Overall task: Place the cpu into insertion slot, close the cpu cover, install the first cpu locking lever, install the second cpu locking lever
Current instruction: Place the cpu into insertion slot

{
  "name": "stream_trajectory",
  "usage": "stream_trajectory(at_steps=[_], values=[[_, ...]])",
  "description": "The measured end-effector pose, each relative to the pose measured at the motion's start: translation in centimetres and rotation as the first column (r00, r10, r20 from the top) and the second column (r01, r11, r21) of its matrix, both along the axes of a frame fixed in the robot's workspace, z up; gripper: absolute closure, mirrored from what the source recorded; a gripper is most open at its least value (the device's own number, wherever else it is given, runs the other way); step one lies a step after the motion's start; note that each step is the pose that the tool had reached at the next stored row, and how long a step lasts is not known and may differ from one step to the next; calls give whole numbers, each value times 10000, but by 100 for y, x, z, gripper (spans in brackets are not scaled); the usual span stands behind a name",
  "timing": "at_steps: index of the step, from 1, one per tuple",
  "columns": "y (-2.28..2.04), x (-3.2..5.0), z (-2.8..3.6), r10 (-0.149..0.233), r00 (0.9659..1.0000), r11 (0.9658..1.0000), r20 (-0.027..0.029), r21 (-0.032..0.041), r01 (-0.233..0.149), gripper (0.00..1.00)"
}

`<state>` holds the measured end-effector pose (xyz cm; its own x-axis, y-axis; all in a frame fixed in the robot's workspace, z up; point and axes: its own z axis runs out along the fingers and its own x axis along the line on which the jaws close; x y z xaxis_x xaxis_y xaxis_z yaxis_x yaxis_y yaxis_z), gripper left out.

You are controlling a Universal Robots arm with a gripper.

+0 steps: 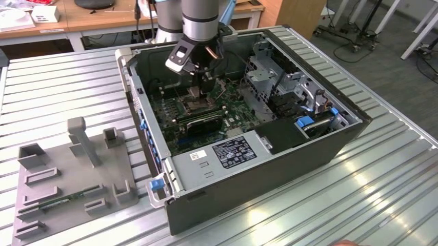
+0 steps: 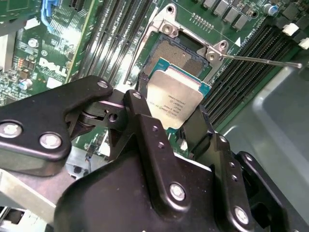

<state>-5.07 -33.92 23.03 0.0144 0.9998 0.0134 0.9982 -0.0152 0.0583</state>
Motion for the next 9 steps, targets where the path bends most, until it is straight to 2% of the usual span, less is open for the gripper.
stream_trajectory(at_steps=[9], values=[[2, -8, -151, 1, 10000, 10000, -15, -52, -1, 46]])
